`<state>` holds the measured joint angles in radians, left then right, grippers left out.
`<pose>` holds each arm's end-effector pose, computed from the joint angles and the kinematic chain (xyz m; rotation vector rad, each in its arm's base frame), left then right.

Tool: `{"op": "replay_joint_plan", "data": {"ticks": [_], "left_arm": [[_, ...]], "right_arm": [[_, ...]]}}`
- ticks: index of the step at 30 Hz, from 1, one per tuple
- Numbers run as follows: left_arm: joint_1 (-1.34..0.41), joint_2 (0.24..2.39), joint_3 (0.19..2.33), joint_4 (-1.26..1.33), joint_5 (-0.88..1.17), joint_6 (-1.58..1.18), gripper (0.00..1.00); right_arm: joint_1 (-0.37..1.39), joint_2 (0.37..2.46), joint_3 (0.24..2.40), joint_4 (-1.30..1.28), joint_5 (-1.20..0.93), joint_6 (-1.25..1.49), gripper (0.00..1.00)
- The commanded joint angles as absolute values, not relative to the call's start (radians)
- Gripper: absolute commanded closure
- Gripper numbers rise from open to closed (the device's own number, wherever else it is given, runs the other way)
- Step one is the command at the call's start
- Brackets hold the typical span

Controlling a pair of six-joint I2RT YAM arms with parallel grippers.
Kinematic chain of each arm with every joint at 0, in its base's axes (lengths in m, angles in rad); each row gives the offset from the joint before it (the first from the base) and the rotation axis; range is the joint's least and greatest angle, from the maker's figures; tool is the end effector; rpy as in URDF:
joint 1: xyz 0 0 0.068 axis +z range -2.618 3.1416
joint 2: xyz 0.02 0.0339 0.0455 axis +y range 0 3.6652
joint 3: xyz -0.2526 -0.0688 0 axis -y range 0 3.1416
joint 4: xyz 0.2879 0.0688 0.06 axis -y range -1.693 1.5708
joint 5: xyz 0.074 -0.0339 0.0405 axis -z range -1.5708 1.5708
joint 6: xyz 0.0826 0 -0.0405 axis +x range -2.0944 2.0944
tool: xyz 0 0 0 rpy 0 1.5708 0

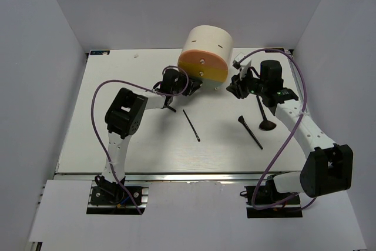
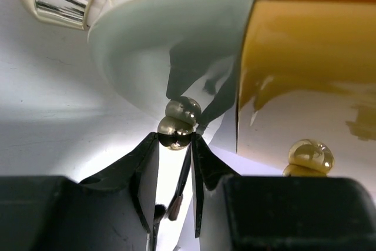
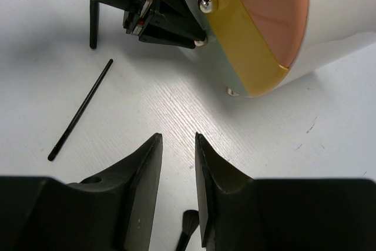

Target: Organize the makeup

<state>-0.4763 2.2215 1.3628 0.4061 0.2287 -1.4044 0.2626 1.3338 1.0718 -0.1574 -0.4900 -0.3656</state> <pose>0.4762 -0.2667 0.0682 -0.8870 2.1437 -1.3262 0.3651 0.1384 0.2826 -0.8970 1.7443 0.4187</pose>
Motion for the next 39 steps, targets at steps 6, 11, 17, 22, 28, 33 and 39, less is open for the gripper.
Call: {"op": "replay_joint_plan", "data": {"ticks": [6,11,17,22,28,33,39], "left_arm": [[-0.492,2.18,1.289,0.488,0.212,-1.402,0.79],[-0.509,2.106,1.192,0.526,0.213,-1.393,0.8],[-0.537,2.048,1.106,0.574,0.215,-1.404,0.8],[-0.551,1.967,1.039,0.566,0.213,-1.397,0.81],[-0.565,1.905,0.931,0.584,0.189,-1.419,0.82],[-0.566,1.884,0.939,0.566,0.181,-1.414,0.47],[-0.565,1.804,0.989,0.424,0.161,-1.3,0.36]], "right_arm": [[0.252,1.299,1.051,-0.146,-0.509,-0.353,0.66],[0.249,1.298,1.035,-0.152,-0.511,-0.356,0.65],[0.249,1.302,1.025,-0.149,-0.525,-0.348,0.65],[0.247,1.304,1.014,-0.155,-0.502,-0.356,0.64],[0.247,1.305,1.0,-0.169,-0.488,-0.342,0.59],[0.247,1.302,1.0,-0.244,-0.462,-0.368,0.45],[0.215,1.258,0.914,-0.445,-0.384,-0.491,0.32]]}}
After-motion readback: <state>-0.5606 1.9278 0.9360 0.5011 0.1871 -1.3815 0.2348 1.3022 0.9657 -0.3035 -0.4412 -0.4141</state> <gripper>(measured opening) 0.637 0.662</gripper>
